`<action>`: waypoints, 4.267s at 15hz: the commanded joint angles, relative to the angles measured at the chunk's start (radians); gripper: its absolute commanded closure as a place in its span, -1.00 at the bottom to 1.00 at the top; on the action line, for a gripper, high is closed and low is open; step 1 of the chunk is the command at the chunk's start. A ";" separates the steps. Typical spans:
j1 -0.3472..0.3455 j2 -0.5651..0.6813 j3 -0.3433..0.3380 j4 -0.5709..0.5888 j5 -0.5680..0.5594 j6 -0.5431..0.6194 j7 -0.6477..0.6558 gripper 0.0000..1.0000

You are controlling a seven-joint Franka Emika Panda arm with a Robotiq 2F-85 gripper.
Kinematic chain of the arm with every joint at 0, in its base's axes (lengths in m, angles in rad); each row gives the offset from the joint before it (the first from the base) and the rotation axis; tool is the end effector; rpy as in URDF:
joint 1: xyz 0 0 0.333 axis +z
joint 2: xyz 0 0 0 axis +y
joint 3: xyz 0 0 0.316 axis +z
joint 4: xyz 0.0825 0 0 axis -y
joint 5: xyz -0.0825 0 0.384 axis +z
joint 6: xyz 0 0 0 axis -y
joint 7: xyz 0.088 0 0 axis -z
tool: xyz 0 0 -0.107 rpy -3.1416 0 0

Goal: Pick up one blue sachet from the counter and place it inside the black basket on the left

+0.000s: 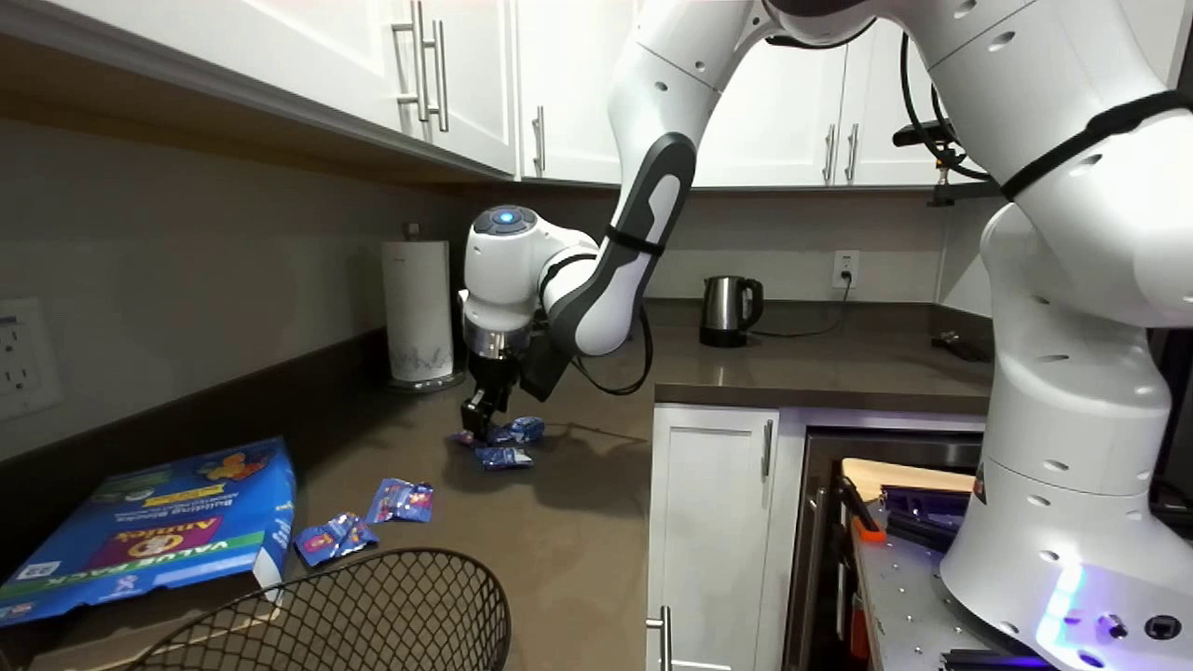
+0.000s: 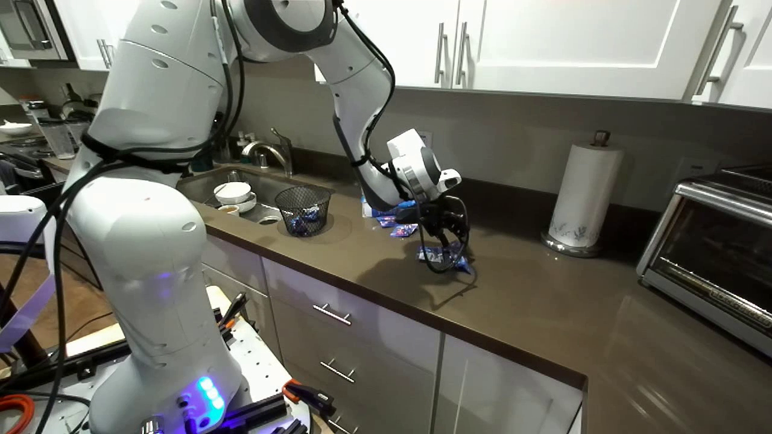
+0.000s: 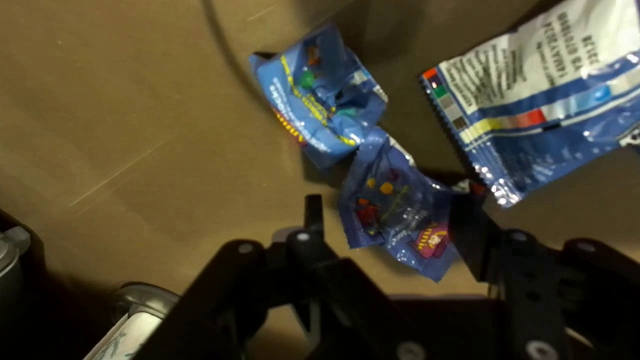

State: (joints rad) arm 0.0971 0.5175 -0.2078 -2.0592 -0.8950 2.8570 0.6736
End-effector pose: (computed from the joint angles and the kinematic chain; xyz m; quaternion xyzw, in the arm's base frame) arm 0.6018 -0.0217 0.1992 0.9670 0.0451 0.1706 0.1839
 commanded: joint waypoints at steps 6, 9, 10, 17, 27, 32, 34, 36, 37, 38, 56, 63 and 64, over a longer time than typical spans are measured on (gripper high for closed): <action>-0.109 0.024 0.080 0.032 0.053 0.011 -0.122 0.93; -0.126 -0.004 0.096 0.007 0.059 0.002 -0.136 1.00; -0.130 -0.019 0.102 -0.005 0.060 0.000 -0.137 1.00; -0.109 -0.159 0.095 -0.129 0.017 -0.003 -0.089 0.98; -0.107 -0.087 0.057 -0.017 -0.065 0.067 -0.084 -0.52; -0.126 -0.006 0.083 0.045 -0.011 0.037 -0.112 -1.00; -0.138 0.023 0.098 0.060 0.021 0.025 -0.128 -1.00; -0.146 0.051 0.104 0.076 0.039 0.031 -0.136 -1.00; -0.152 0.064 0.107 0.082 0.040 0.039 -0.143 -1.00; -0.160 0.076 0.113 0.091 0.043 0.041 -0.150 -1.00; -0.227 -0.062 0.191 -0.048 0.028 -0.012 -0.141 0.90; -0.106 -0.326 0.097 -0.311 -0.246 0.009 0.090 0.90; -0.100 -0.366 0.107 -0.352 -0.255 -0.002 0.095 0.90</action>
State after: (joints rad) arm -0.0356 0.2927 -0.0909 -2.2731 -1.0825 2.8742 0.7055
